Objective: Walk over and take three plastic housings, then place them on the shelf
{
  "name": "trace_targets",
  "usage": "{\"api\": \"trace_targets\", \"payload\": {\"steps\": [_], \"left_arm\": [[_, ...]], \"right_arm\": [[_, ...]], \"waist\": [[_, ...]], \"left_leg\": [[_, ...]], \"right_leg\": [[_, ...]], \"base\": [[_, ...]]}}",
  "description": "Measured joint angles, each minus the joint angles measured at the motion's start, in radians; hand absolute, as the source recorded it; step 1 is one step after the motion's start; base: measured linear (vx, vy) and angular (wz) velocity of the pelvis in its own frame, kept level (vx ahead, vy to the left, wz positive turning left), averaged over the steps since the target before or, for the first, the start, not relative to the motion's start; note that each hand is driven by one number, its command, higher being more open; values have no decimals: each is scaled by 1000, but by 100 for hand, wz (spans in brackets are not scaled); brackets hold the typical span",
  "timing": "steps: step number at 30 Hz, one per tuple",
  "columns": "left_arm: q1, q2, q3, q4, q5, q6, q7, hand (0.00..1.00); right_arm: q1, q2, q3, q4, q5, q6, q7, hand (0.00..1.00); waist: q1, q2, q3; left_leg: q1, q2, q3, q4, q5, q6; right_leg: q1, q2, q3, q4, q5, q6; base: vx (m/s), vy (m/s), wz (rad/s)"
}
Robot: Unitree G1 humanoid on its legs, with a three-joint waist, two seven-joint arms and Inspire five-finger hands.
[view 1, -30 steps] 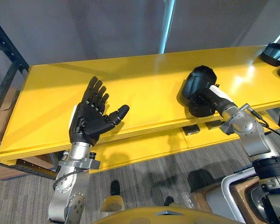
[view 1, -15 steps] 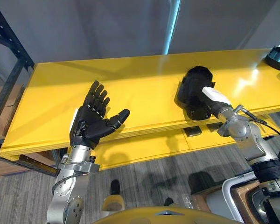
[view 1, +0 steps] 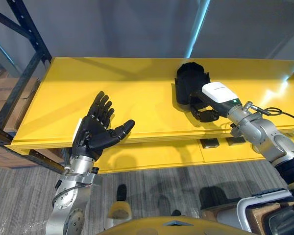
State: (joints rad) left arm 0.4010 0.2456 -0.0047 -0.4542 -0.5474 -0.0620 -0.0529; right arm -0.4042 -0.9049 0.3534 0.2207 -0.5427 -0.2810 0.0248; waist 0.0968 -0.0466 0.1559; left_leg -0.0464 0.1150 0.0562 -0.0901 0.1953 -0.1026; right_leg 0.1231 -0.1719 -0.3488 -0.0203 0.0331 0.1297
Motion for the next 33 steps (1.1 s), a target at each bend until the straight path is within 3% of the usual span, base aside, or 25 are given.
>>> {"api": "trace_targets", "payload": {"steps": [4,20,33], "left_arm": [[1,8,-2,6,0,0,0,100],[1,11,-2,7,0,1,2,100],[1,11,-28,33,3,1,27,100]], "right_arm": [[-3,-3,16,62,8,22,18,0],[-4,-34,-35,152,55,137,49,0],[-4,-34,-47,189,39,125,-11,0]], "waist": [[14,1,0],[9,14,6],[16,34,13]], "left_leg": [[0,-1,-3,0,-2,-2],[0,-1,-3,0,-1,-3],[-7,-2,-11,0,2,-2]], "right_leg": [[1,0,-3,2,-5,5],[2,-1,-3,3,-6,5],[1,-1,-10,4,-7,5]], "base": [[-5,-4,1],[0,0,0],[0,0,1]]}}
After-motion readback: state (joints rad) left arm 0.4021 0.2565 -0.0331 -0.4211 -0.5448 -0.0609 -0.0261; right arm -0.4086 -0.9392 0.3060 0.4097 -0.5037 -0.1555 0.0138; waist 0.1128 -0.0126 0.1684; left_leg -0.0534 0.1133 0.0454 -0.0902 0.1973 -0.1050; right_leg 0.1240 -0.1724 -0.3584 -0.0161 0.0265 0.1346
